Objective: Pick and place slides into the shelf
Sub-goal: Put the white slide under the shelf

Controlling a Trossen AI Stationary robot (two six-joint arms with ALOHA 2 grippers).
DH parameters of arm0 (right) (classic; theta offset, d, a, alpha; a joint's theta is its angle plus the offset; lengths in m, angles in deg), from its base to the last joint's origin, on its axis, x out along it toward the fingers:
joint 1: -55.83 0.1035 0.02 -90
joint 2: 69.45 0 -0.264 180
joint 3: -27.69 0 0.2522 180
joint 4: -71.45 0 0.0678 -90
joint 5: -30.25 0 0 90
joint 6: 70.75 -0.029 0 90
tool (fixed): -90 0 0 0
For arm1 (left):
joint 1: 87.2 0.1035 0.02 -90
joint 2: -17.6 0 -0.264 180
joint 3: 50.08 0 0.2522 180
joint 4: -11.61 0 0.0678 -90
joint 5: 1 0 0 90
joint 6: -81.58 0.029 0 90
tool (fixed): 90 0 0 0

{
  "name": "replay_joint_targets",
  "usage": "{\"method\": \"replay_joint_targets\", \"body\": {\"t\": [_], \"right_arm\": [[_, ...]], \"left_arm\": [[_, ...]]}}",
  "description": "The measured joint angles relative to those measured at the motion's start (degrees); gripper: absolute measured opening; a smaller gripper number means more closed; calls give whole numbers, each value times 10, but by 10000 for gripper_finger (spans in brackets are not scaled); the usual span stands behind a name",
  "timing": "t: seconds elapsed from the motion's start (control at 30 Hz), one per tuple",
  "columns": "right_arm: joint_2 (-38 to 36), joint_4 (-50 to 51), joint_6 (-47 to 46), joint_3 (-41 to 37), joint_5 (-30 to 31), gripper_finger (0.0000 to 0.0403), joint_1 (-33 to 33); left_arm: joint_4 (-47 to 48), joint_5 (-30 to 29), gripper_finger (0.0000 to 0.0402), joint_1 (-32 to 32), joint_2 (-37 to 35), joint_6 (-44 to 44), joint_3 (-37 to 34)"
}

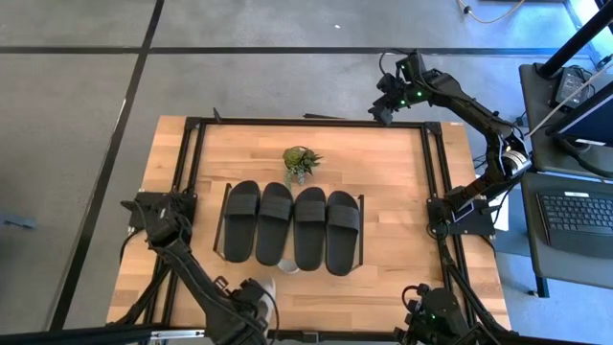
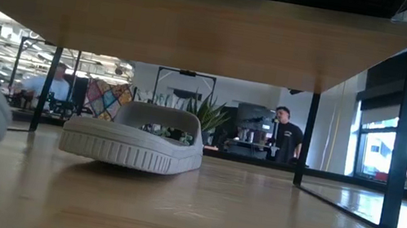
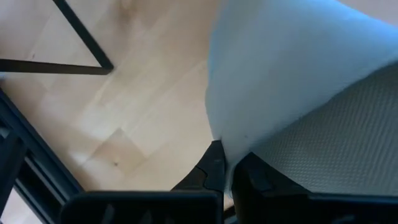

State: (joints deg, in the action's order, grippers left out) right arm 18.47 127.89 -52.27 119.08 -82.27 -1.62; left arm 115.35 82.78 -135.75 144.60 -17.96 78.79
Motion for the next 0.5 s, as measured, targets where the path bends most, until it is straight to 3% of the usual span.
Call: {"method": "replay_joint_targets", "body": {"t": [0.23, 0.5], "right_arm": [[0, 0, 0, 0, 0, 165, 0], [0, 0, 0, 0, 0, 165, 0]], "left_arm": [[0, 8, 3, -1, 19, 10, 0], [-3, 4, 54, 4, 20, 10, 0]]}}
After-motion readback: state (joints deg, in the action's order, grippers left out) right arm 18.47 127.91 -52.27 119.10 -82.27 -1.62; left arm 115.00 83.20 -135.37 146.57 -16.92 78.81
